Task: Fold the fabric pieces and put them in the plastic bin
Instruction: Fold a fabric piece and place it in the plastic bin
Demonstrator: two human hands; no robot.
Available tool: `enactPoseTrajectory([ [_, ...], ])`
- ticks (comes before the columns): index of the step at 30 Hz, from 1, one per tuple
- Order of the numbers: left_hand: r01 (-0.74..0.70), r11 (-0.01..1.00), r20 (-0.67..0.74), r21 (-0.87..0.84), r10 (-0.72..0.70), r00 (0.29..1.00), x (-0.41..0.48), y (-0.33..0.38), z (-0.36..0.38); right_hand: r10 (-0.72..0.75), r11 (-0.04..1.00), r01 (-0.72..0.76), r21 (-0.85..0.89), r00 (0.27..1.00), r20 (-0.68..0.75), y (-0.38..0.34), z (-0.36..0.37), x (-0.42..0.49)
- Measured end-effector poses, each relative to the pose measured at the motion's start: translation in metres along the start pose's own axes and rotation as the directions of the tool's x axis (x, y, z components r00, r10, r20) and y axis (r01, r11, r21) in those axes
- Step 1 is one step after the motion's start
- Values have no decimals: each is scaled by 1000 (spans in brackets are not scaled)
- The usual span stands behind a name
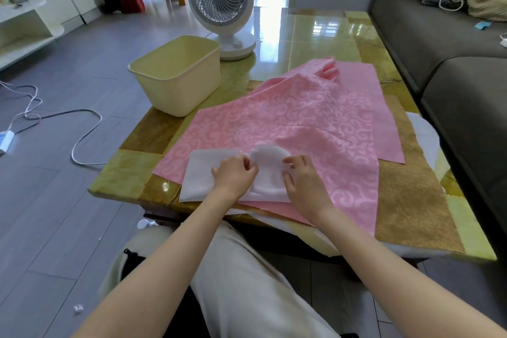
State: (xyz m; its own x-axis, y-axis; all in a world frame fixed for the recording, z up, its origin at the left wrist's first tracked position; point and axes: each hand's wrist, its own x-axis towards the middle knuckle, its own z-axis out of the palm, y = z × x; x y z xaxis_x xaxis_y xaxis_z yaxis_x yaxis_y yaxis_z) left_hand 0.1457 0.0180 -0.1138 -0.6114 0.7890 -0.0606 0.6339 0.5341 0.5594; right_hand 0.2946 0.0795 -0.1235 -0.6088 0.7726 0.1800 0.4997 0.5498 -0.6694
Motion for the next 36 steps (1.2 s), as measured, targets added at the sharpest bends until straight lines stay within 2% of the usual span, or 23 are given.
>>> enactPoseTrajectory([
  [3,84,990,42,112,-89,995,1,-6,2,18,991,4,-137,986,163,5,4,5],
  [6,104,984,41,143,-110,993,3,-10,6,36,969,35,-245,960,276,7,11,6],
  [9,99,984,-4,151,-99,995,5,-12,10,17,942,86,-324,953,303,6,15,4],
  [13,117,982,-39,151,-113,993,10,-13,13,-47,923,170,-345,940,337,3,18,1],
  [16,118,983,-31,142,-115,993,11,-12,12,-7,906,165,-389,926,378,3,19,0],
  [19,95,994,-46,46,-93,995,7,-14,5,42,883,159,-442,911,411,-1,19,1],
  [22,64,998,-121,-22,-67,990,3,-28,-9,-2,896,176,-408,920,392,-12,22,2],
  [25,64,998,-193,15,-60,979,0,-53,-24,-110,913,254,-320,908,405,-27,27,-1],
  [28,200,970,-190,138,-172,967,-7,-75,-37,-158,909,319,-270,860,485,-47,38,-5],
  [31,308,937,-117,166,-292,949,-14,-87,-42,-122,916,301,-264,838,532,-58,48,-11],
  [33,300,949,-92,101,-291,952,-16,-91,-42,-96,912,296,-284,826,555,-60,52,-13],
  [36,318,942,-50,-111,-325,944,-18,-91,-47,-91,891,324,-319,814,574,-60,55,-14],
])
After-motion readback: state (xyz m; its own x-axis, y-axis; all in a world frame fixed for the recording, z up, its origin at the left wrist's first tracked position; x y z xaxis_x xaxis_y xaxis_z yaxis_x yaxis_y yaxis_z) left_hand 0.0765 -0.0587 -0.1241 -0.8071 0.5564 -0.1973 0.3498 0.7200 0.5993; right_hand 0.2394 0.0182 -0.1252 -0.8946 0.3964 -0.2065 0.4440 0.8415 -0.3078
